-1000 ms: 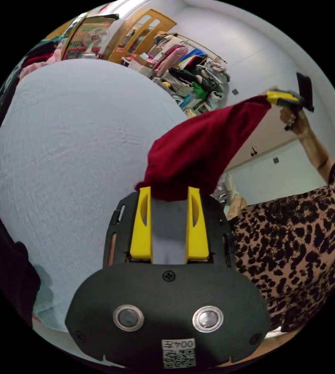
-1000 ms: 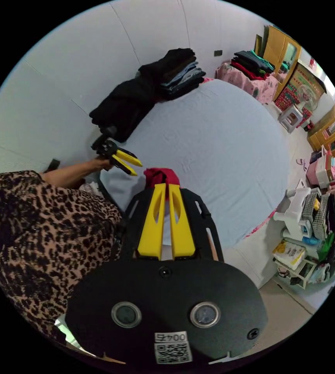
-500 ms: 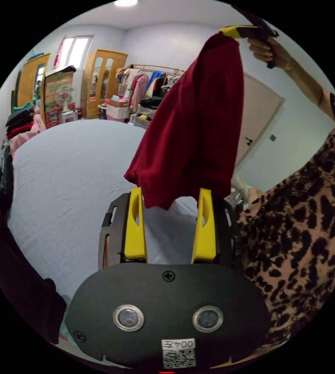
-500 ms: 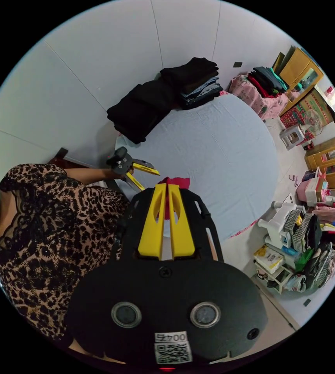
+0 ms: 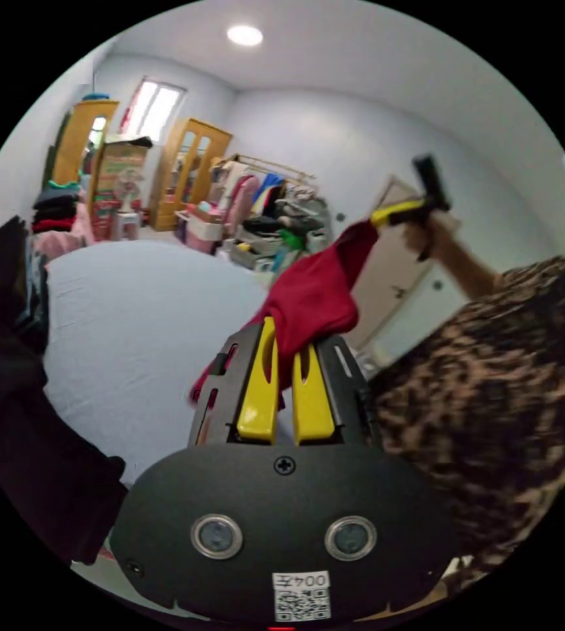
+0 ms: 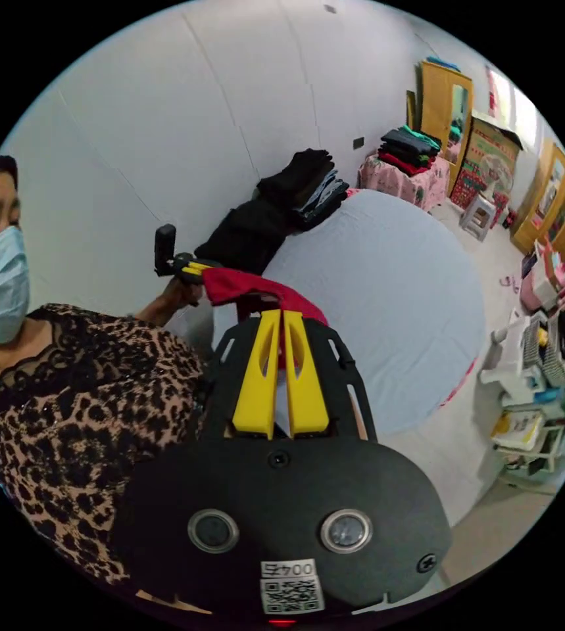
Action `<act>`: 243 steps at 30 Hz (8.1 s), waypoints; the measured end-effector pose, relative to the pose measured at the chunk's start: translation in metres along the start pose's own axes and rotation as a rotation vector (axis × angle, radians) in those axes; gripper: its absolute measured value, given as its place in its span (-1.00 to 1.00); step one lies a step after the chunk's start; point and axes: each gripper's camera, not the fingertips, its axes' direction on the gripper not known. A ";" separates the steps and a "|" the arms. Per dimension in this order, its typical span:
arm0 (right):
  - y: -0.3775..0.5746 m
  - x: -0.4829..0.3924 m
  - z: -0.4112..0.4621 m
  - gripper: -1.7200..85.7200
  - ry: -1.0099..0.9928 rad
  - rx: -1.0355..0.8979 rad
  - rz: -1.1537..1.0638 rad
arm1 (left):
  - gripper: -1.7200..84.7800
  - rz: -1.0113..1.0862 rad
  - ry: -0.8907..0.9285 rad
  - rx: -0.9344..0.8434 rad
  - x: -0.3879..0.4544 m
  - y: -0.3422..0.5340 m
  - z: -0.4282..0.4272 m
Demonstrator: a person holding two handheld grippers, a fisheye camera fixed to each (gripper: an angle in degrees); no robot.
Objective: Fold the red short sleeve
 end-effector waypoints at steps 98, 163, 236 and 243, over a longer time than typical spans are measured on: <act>0.378 0.047 0.356 -0.55 -0.479 0.326 -0.105 | -0.90 -0.261 0.253 0.460 -0.095 -0.008 0.082; 0.648 0.295 0.210 -0.97 -0.600 0.438 0.429 | -0.90 -0.971 0.633 0.492 -0.314 0.334 0.041; 0.229 -0.210 0.520 -0.65 0.120 -0.593 0.183 | -0.91 -0.772 -0.395 -0.290 -0.050 0.048 0.223; 0.181 -0.250 0.534 -0.71 0.254 -0.719 0.144 | -0.93 -0.693 -0.452 -0.212 -0.016 0.035 0.201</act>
